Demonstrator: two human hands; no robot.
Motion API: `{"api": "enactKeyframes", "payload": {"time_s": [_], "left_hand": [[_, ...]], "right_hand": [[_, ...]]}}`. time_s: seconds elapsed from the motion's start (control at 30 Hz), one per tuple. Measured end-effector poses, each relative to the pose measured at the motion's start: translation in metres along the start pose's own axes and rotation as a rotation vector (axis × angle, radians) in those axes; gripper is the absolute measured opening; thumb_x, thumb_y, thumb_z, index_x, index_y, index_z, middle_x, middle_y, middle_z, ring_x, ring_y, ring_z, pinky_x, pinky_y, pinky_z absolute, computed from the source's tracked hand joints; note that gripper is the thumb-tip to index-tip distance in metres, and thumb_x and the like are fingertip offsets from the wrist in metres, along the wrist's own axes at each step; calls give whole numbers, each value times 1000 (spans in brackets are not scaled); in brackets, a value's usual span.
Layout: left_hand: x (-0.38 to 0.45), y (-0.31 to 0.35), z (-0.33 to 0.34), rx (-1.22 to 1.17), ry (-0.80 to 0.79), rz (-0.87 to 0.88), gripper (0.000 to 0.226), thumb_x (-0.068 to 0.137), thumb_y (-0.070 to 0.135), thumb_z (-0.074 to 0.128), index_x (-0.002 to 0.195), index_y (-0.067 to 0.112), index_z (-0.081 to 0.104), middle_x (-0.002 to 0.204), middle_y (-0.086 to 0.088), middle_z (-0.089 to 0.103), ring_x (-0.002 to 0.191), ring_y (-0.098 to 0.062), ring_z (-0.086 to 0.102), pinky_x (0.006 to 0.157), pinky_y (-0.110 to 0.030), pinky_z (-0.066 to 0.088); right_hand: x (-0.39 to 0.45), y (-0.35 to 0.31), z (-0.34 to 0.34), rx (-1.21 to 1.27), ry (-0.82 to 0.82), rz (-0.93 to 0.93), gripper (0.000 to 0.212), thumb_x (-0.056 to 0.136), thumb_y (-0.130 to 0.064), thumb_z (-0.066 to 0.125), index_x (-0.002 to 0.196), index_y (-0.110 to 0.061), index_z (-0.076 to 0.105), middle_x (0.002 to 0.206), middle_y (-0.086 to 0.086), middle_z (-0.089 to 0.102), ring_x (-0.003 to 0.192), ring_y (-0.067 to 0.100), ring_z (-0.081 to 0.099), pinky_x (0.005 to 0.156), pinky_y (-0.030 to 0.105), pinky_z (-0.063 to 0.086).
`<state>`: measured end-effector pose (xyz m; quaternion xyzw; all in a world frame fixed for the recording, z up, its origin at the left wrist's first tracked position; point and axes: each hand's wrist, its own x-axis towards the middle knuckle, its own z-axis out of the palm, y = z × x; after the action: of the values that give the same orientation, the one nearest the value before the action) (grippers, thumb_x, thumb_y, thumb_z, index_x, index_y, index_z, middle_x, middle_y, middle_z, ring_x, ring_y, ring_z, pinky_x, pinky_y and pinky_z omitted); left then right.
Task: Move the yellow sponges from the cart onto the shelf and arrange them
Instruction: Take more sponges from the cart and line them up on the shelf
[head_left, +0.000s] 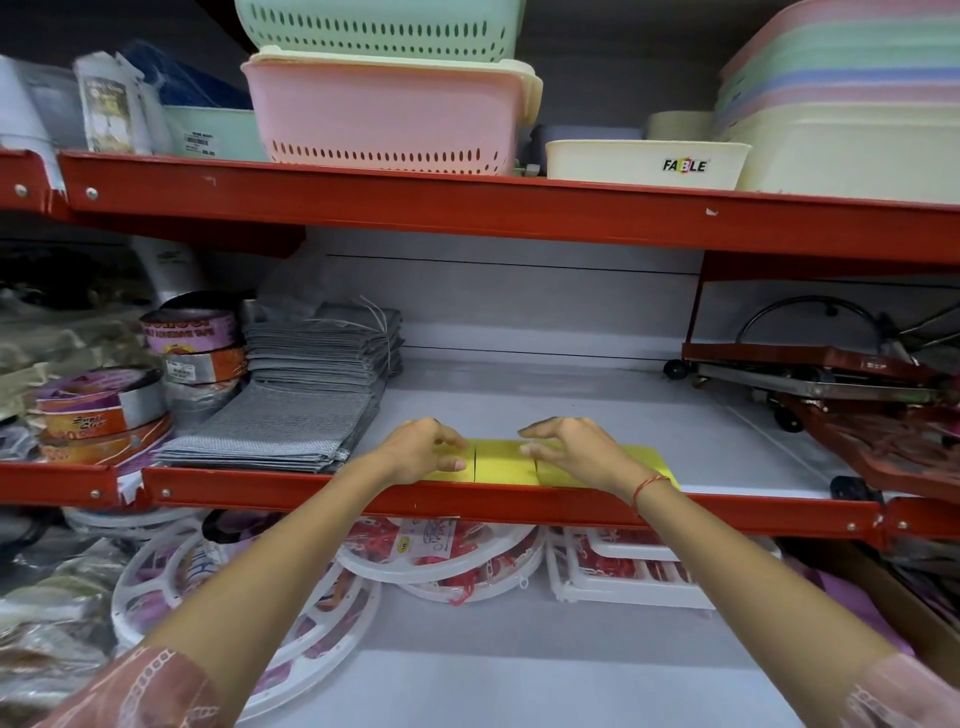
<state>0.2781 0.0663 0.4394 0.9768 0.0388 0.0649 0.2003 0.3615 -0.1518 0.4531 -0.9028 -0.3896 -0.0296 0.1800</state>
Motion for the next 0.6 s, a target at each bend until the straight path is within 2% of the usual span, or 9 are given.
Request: {"api": "enactKeyframes", "payload": {"time_s": [0.03, 0.07, 0.1, 0.13, 0.2, 0.27, 0.6], "left_hand": [[0, 2, 0, -1, 4, 4, 46, 84, 34, 67, 127, 18, 61, 137, -5, 59, 128, -22, 52, 108, -33, 40], [0, 4, 0, -4, 8, 5, 47, 84, 35, 67, 127, 18, 61, 137, -5, 59, 128, -22, 52, 107, -33, 40], [1, 5, 1, -7, 7, 5, 47, 84, 36, 67, 127, 17, 61, 136, -5, 60, 128, -22, 52, 107, -33, 40], [2, 8, 3, -12, 4, 7, 48, 83, 37, 67, 127, 17, 61, 136, -5, 60, 128, -22, 52, 107, -32, 40], [4, 13, 7, -7, -7, 9, 50, 83, 39, 67, 127, 16, 61, 137, -5, 60, 129, -22, 51, 108, -32, 39], [5, 17, 12, 14, -20, 17, 53, 83, 43, 65, 128, 16, 60, 137, -5, 60, 130, -22, 52, 109, -31, 39], [8, 20, 16, 65, -13, 9, 49, 81, 45, 67, 124, 21, 64, 135, -2, 61, 128, -22, 52, 109, -34, 40]], "right_hand": [[-2, 6, -5, -6, 0, 18, 45, 91, -42, 54, 128, -18, 60, 139, 3, 57, 118, 10, 60, 108, 34, 39], [-4, 12, -10, -18, -8, 34, 44, 92, -41, 54, 128, -16, 60, 138, 4, 57, 100, -2, 66, 106, 33, 40], [-6, 17, -13, -33, -19, 54, 43, 92, -39, 54, 127, -15, 60, 138, 6, 58, 81, -7, 66, 103, 33, 41], [-9, 23, -14, -50, -31, 78, 43, 92, -38, 54, 128, -15, 60, 136, 7, 59, 79, -2, 67, 101, 32, 41], [-14, 31, -11, -89, -69, 104, 44, 92, -38, 55, 129, -14, 59, 136, 7, 59, 113, 19, 62, 101, 28, 40], [-18, 36, -4, -97, -96, 92, 45, 91, -39, 56, 130, -15, 58, 139, 4, 57, 128, 22, 52, 104, 25, 36], [-20, 42, -4, -96, -98, 80, 46, 88, -42, 59, 128, -20, 60, 138, -2, 58, 124, 19, 53, 100, 22, 37]]}}
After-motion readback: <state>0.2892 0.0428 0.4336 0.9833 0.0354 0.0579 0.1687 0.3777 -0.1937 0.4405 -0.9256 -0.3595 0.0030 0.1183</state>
